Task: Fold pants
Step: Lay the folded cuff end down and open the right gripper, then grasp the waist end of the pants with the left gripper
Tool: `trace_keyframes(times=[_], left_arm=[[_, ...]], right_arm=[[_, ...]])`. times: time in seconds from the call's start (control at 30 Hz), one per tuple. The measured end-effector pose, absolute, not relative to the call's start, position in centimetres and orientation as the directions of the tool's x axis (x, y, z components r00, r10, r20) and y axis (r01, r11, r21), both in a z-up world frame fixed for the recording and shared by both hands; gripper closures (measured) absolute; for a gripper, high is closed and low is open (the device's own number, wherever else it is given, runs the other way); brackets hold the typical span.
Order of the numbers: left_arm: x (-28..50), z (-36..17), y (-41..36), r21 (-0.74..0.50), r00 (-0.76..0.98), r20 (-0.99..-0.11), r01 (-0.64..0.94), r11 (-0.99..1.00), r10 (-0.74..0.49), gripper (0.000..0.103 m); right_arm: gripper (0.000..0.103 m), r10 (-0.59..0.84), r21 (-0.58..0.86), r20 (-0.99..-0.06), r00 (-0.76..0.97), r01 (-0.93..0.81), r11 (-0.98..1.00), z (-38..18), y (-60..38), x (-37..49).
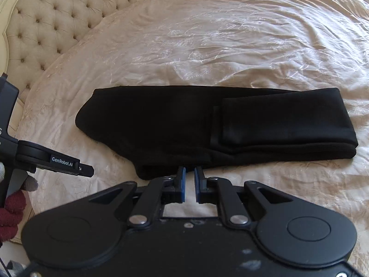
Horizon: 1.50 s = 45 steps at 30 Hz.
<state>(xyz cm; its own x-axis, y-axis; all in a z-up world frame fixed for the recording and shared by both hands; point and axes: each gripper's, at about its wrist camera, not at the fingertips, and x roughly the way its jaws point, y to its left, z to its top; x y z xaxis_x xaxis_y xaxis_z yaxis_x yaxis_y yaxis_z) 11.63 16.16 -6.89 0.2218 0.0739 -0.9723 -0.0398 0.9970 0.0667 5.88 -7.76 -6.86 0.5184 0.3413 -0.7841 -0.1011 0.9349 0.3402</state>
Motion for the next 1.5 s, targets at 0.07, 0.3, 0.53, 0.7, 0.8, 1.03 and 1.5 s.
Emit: trace_keyframes(times=[0.07,0.3,0.53,0.7,0.8,1.03,1.5], left_arm=[[11.8,-7.1,17.4,0.059,0.222,-0.973,-0.021,0.998,0.062,0.074],[13.2,-7.6,21.6,0.062,0.246,-0.969,0.111,0.992,0.033,0.074],[15.4,-8.2,25.6,0.033,0.252,-0.968,0.148,0.988,-0.005,0.074],[17.4,-8.8,28.1,-0.028,0.264,-0.963,0.107,0.994,-0.055,0.074],[18.6,-9.5,28.8,-0.061,0.251,-0.965,0.086,0.994,-0.081,0.074],[20.4,-10.6,29.9,-0.119,0.259,-0.958,0.025,0.993,-0.121,0.072],[22.5,-13.9,31.9,-0.235,0.245,-0.948,-0.114,0.965,-0.201,0.047]], right_arm=[[0.092,0.322,0.329,-0.793,0.517,-0.082,0.941,-7.2,-6.3,6.8],[0.092,0.162,0.244,-0.808,0.567,0.071,0.967,-9.0,-3.2,11.3],[0.091,0.069,0.139,-0.893,0.445,0.126,0.982,-13.8,-0.5,10.6],[0.09,0.015,0.142,-0.845,0.535,0.197,0.97,-10.0,0.2,9.5],[0.09,0.054,0.185,-0.828,0.558,0.181,0.966,-8.8,1.4,9.7],[0.091,0.04,0.116,-0.922,0.385,0.177,0.977,-13.6,4.7,10.9],[0.093,0.05,0.105,-0.938,0.342,0.146,0.984,-14.4,5.1,12.6]])
